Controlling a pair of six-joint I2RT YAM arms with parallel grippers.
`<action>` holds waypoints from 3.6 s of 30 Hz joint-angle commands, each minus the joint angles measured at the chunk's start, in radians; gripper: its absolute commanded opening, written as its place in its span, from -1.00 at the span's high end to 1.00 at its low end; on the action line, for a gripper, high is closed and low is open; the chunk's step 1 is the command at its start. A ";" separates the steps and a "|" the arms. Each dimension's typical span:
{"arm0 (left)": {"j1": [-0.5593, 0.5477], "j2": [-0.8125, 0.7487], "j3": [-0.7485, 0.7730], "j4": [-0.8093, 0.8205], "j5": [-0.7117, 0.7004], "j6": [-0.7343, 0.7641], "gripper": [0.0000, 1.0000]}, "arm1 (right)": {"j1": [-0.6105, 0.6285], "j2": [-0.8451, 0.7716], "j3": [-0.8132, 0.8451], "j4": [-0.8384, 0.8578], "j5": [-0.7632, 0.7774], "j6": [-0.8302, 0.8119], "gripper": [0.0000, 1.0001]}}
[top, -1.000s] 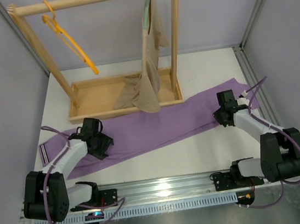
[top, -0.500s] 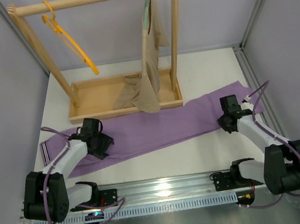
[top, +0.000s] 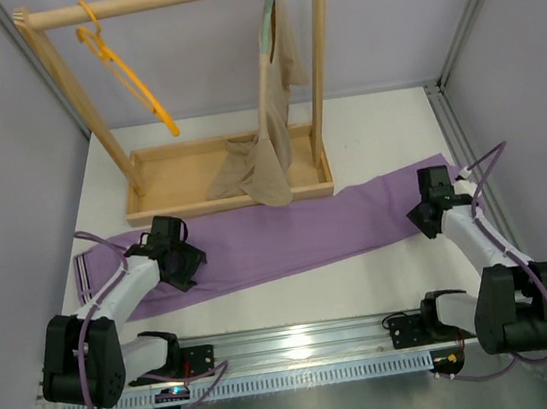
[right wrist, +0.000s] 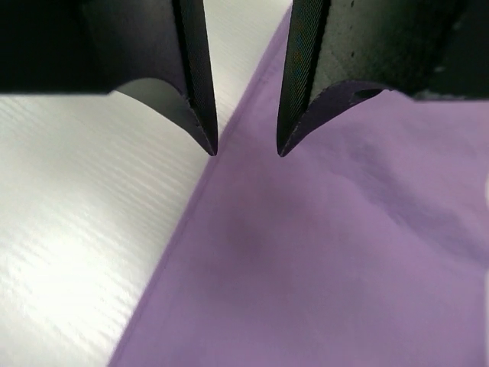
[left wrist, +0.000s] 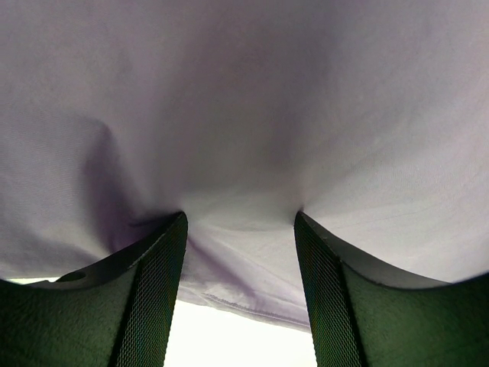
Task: Place the trousers on the hanger
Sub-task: Fold the trousers
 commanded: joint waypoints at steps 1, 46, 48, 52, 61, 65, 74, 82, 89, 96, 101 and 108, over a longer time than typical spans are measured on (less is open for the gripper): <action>0.005 0.017 -0.045 -0.094 -0.136 0.030 -0.22 | -0.062 -0.016 0.111 0.022 -0.048 -0.136 0.18; 0.048 -0.271 0.220 -0.190 0.008 0.265 -0.56 | -0.403 0.340 0.390 0.124 -0.323 -0.423 -0.02; 0.050 -0.271 0.211 -0.187 0.038 0.257 -0.55 | -0.395 0.400 0.456 0.116 -0.275 -0.439 -0.03; 0.050 -0.268 0.194 -0.189 0.059 0.256 -0.54 | -0.395 0.446 0.508 0.064 -0.093 -0.459 -0.12; 0.050 -0.238 0.197 -0.192 0.076 0.302 -0.54 | -0.493 0.504 0.541 0.163 -0.278 -0.521 -0.80; 0.048 -0.221 0.197 -0.200 0.081 0.329 -0.54 | -0.524 0.529 0.553 0.229 -0.424 -0.598 -0.82; 0.048 -0.143 0.236 -0.186 0.088 0.346 -0.53 | -0.538 0.682 0.611 0.277 -0.554 -0.679 -0.83; 0.048 -0.097 0.269 -0.151 0.153 0.320 -0.52 | -0.515 0.642 0.607 0.254 -0.584 -0.713 -0.79; 0.048 -0.104 0.217 -0.120 0.162 0.303 -0.51 | -0.433 0.478 0.473 0.263 -0.379 -0.713 -0.66; 0.047 -0.115 0.205 -0.114 0.165 0.294 -0.51 | -0.343 0.319 0.372 0.366 -0.237 -0.758 -0.64; 0.048 -0.127 0.202 -0.117 0.171 0.286 -0.50 | -0.292 0.270 0.358 0.384 -0.137 -0.773 -0.74; 0.048 -0.129 0.185 -0.098 0.165 0.277 -0.50 | -0.236 0.257 0.376 0.390 -0.126 -0.785 -0.74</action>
